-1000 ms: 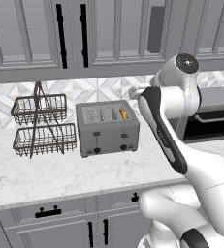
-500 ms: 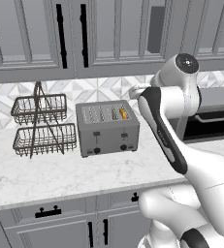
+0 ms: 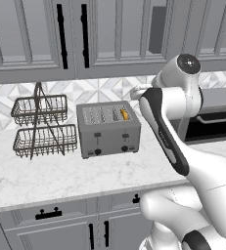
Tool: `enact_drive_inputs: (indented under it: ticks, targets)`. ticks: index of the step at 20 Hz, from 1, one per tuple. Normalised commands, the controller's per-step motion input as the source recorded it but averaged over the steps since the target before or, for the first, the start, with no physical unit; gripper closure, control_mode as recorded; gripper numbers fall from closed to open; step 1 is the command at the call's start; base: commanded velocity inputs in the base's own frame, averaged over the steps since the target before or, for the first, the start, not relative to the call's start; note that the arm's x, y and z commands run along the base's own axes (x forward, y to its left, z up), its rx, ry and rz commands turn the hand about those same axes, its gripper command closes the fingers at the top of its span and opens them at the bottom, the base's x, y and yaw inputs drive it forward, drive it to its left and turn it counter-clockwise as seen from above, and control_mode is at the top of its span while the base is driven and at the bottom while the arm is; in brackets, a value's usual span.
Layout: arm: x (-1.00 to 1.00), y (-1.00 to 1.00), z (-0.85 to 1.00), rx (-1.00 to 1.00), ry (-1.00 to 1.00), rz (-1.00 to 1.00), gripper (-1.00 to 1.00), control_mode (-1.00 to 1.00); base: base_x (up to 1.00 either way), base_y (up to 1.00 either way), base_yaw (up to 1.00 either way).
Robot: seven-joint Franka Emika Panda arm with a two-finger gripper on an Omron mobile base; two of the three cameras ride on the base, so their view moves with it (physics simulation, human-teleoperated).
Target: Start the toaster. Once the lever pops up, take the bread to the plate on the dining counter.
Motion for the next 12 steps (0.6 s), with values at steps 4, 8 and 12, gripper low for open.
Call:
enact_drive_inputs:
  ticks: [4,8,12]
  targets:
    - [0.0,0.0,0.0,0.0,0.0,0.0,-1.0,-1.0,0.0,0.0,0.0]
    - [0.0,0.0,0.0,0.0,0.0,0.0,-1.0,-1.0,0.0,0.0,0.0]
    - [0.0,0.0,0.0,0.0,0.0,0.0,-1.0,-1.0,0.0,0.0,0.0]
